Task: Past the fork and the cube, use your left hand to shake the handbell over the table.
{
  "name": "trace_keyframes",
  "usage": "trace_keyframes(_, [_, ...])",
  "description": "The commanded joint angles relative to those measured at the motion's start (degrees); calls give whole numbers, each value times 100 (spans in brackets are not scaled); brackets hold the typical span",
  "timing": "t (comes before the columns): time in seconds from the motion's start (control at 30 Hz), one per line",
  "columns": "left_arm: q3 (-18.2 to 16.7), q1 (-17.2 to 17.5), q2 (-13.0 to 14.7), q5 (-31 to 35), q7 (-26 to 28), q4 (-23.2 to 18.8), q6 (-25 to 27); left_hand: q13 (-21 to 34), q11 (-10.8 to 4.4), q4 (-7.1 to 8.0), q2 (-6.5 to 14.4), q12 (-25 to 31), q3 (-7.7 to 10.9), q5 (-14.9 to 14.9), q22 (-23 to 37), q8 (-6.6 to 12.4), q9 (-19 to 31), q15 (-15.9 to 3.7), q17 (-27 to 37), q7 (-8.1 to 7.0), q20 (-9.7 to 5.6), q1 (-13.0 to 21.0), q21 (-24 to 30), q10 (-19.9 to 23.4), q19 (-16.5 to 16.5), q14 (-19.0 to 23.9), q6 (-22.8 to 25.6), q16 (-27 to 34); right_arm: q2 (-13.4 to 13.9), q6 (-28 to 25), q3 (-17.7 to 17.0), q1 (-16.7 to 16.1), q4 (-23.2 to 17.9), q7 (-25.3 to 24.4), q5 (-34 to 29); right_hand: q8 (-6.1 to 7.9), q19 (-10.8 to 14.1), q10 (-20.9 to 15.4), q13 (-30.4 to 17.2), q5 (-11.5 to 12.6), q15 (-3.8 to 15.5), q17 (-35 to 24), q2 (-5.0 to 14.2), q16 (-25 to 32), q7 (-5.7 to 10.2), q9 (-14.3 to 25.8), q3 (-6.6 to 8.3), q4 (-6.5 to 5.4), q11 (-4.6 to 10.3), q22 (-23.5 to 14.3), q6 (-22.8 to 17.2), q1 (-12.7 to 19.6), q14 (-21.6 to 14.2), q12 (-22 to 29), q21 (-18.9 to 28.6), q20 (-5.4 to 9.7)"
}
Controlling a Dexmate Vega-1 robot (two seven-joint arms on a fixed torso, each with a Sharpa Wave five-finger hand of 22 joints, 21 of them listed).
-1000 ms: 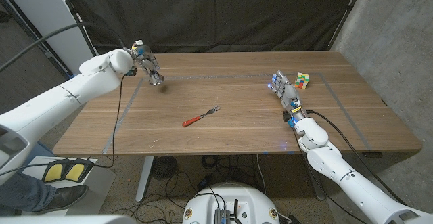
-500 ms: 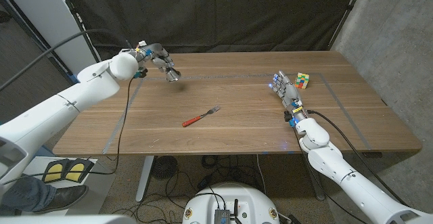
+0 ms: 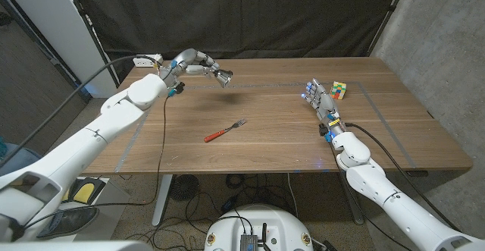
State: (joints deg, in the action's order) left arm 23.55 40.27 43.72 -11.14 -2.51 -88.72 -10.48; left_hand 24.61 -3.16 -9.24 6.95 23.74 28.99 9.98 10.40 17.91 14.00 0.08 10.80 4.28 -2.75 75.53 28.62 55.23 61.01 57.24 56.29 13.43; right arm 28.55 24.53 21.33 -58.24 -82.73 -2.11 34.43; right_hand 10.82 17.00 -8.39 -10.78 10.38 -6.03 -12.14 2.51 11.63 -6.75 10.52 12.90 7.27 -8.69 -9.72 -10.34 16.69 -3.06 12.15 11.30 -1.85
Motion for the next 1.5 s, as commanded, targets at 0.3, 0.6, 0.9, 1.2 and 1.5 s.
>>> trace_keyframes(0.3, [-401,215,-1146,-3249,-1860,654,-2058,109,-73,22,30,30,-17,21,7,-5,30,-866,43,-89,19,-73,13,6,-102,781,1,-18,150,-75,-58,-171,-190,-62,-21,12,16,-19,-24,-19,-28,-8,50,9,-14,20,0,44,-34,-11,-55,8,-11,-7,-22,-17])
trace_keyframes(0.6, [-510,708,-314,-1150,337,-774,-667,171,-65,3,33,45,-22,29,5,-5,43,-863,52,-57,19,-61,30,29,-89,829,1,0,197,-76,-119,-284,-284,-94,28,11,22,-22,-24,-19,-25,-8,51,9,-13,20,-2,45,-34,-11,-55,8,-11,-6,-20,-15])
trace_keyframes(0.9, [-202,702,640,896,1385,-2583,2316,230,-28,-4,37,55,-16,43,5,10,78,-852,45,-54,21,-61,52,44,-66,859,5,-3,170,-20,-115,-305,-222,-38,59,12,22,-21,-24,-19,-26,-8,53,9,-17,20,-3,46,-33,-11,-58,9,-14,-7,-20,-16])
trace_keyframes(1.2, [1059,-99,1206,3336,734,-3349,4424,280,-26,-2,38,61,-18,50,6,22,91,-850,46,-40,31,-75,54,56,-94,873,32,-5,162,41,-128,-327,-186,18,94,10,24,-22,-25,-19,-25,-8,55,8,-21,20,-4,48,-38,-11,-56,10,-11,-8,-20,-18])
trace_keyframes(1.5, [1871,-464,1245,5330,-293,-3394,5571,328,-52,-17,33,62,-31,56,9,28,83,-878,69,-62,50,-67,45,64,-154,843,79,-7,170,53,-141,-346,-167,68,142,10,27,-27,-25,-19,-23,-9,56,10,-19,20,-6,48,-38,-11,-57,10,-18,-6,-19,-18])
